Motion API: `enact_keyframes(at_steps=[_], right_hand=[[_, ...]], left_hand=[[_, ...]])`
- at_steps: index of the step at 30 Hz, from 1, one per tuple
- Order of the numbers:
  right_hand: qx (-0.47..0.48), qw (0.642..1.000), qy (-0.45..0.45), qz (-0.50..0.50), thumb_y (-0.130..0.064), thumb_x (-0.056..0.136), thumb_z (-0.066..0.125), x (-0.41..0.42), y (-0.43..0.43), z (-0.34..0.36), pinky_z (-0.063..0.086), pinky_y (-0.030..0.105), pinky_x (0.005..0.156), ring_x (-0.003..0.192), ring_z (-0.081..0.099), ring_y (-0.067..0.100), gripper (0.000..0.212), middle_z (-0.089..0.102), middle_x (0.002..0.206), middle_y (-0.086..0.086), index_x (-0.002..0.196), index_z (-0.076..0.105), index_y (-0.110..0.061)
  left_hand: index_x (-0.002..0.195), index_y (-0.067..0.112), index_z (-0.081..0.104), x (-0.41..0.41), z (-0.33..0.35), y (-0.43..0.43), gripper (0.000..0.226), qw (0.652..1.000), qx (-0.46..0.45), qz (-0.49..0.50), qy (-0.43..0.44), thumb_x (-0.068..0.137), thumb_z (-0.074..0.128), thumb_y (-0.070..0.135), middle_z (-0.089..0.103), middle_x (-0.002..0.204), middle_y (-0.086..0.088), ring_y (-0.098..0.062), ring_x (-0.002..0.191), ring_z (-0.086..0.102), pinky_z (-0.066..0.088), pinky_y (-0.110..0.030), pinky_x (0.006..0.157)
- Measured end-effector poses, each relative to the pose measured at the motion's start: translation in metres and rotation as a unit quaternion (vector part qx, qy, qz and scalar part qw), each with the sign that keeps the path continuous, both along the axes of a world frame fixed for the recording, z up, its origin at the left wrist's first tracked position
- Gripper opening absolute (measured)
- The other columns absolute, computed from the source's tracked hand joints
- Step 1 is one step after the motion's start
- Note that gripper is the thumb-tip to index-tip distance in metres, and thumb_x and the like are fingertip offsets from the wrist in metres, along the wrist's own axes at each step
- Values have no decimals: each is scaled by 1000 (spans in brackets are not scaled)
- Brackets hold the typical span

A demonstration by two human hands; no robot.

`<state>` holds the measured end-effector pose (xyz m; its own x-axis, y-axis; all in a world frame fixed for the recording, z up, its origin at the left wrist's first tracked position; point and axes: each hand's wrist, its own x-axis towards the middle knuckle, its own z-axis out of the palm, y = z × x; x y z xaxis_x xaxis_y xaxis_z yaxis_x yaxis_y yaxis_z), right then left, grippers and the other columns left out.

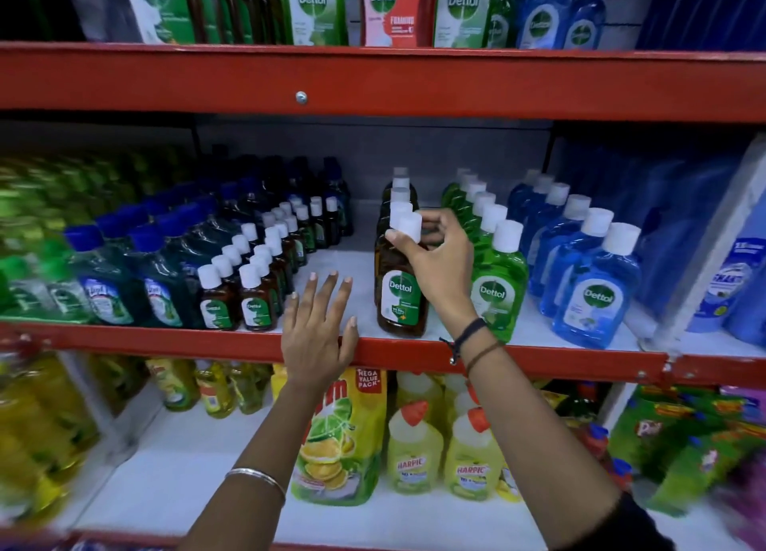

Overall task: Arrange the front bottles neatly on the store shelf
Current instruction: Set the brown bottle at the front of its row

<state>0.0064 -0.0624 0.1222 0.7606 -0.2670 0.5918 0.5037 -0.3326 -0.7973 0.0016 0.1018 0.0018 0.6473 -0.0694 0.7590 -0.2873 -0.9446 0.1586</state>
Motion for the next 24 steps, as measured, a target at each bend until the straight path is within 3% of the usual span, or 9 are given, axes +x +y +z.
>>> enact_keyframes(at_steps=[5,10,12,14,15,17,19,22,24], right_hand=[[-5,1000,11,11,-38,71,79,3,2,-10,57,34,75,84,66,9,39,71,93,-7,102,63,-22],[-7,999,14,44,-35,87,64,-10,-4,-24,51,34,96,107,61,10,37,66,118,-2,120,58,-19],[19,998,35,56,-41,92,54,-27,-6,-39,44,22,100,115,54,2,41,57,130,-4,129,50,-23],[50,994,63,70,-42,95,45,-42,-7,-58,37,4,95,114,46,-13,45,49,137,-8,136,45,-23],[63,992,73,77,-44,95,41,-47,-7,-67,35,3,96,116,45,-14,47,47,140,-8,137,45,-22],[70,991,78,79,-50,93,36,-52,-8,-80,38,19,107,125,45,-4,50,49,142,-7,135,47,-26],[71,991,78,85,-55,92,33,-49,-9,-82,39,31,111,126,47,-1,46,53,137,-12,130,49,-36],[79,986,101,109,-73,84,33,-42,-11,-79,41,38,110,127,49,4,40,55,135,-12,115,52,-56],[79,983,113,118,-81,76,33,-39,-14,-77,44,40,106,123,53,8,37,61,123,-18,102,54,-65]], left_hand=[[143,21,40,-1,-2,0,51,1000,3,-4,-9,97,29,40,48,145,-6,-25,141,31,36,-49,107],[147,23,31,-7,3,-6,53,999,-40,-25,21,96,33,37,42,150,-4,-24,137,40,39,-50,106],[149,25,23,-12,9,-12,55,992,-104,-56,36,97,35,36,40,151,-2,-23,127,50,46,-46,98],[150,33,16,-21,19,-23,55,974,-194,-106,51,98,33,41,41,149,7,-16,121,54,50,-36,85],[149,38,13,-26,26,-30,54,959,-240,-133,75,98,30,46,41,147,14,-11,121,53,47,-32,82],[148,41,13,-32,36,-43,51,932,-296,-156,139,100,24,51,44,143,15,-13,121,53,39,-30,81],[148,43,15,-34,45,-50,50,924,-299,-147,188,98,16,52,50,141,5,-24,119,54,37,-33,80],[147,46,15,-38,53,-54,59,922,-286,-149,216,90,5,58,43,148,6,-26,126,49,38,-40,92],[146,47,17,-41,55,-54,61,915,-302,-155,218,88,4,58,36,153,10,-24,132,44,35,-40,98]])
